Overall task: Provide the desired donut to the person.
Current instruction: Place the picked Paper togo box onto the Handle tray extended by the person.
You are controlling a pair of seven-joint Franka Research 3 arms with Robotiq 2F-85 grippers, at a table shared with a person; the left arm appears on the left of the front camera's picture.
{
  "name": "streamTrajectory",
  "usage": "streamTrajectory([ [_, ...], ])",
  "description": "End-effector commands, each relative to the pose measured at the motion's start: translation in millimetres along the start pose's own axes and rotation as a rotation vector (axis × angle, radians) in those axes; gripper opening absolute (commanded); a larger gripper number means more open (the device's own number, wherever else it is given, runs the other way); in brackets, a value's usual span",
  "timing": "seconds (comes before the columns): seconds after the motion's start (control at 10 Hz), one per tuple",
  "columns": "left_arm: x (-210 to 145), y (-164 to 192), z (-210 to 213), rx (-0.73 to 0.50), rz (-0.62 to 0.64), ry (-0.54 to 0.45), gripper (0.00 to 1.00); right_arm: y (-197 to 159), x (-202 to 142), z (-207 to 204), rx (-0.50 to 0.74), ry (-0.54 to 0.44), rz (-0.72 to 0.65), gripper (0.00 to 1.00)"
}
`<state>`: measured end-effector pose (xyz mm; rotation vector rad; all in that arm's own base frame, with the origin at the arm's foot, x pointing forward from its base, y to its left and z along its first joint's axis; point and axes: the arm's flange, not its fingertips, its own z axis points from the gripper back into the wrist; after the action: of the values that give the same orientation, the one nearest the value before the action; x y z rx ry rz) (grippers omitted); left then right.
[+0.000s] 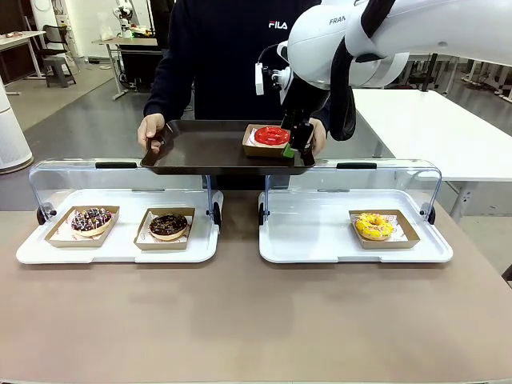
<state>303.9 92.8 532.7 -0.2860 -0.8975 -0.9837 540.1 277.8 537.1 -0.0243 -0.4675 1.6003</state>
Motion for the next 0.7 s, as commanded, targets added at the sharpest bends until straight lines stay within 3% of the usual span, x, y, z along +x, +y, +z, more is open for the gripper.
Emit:
streamTrajectory([
  [0.0,-0.2,0.5,-0.5,-0.004,0.001,-0.010,1.00,-5.5,-0.6,3.6,0.065,-0.033,-0.033,1.00],
  [0.1,-0.2,0.5,-0.5,-0.004,0.001,-0.010,1.00,0.0,0.0,0.0,0.000,0.000,0.000,1.00],
  [0.6,-0.2,0.5,-0.5,-0.004,0.001,-0.010,1.00,0.0,0.0,0.0,0.000,0.000,0.000,1.00],
])
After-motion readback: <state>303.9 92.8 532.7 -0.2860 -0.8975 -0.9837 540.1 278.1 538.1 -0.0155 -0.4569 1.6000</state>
